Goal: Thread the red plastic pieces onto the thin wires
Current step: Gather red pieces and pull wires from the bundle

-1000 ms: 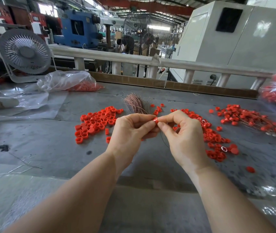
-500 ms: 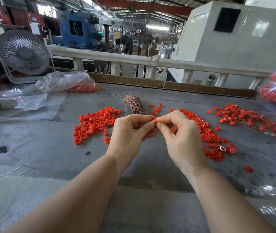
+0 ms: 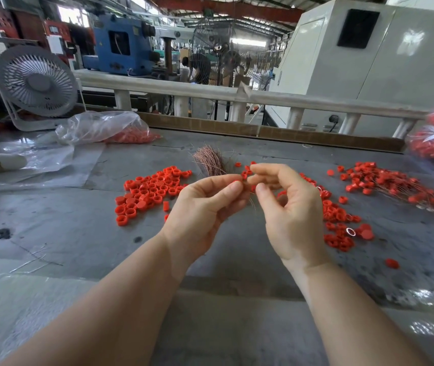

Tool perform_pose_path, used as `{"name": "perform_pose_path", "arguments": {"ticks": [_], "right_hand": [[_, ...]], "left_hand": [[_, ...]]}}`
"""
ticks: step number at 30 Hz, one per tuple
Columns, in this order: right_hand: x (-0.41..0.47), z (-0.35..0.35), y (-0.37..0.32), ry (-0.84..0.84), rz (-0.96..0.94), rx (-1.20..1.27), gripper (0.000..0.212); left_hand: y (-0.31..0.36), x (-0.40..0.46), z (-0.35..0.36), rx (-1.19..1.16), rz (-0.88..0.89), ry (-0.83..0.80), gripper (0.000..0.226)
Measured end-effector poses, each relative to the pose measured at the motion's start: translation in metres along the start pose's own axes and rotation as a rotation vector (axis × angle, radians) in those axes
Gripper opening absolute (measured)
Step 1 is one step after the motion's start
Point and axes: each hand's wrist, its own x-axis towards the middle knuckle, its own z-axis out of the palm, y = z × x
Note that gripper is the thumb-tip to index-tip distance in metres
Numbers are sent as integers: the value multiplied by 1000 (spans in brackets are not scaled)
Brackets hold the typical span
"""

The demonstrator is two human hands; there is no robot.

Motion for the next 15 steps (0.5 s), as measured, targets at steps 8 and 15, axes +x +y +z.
{"name": "perform_pose_path", "arguments": {"ticks": [8, 15], "right_hand": [[2, 0, 4, 91, -39, -86, 17], [1, -1, 4, 63, -42, -102, 14]], "left_hand": [[1, 1, 1, -131, -63, -43, 12], [2, 0, 3, -79, -46, 11, 18]]}}
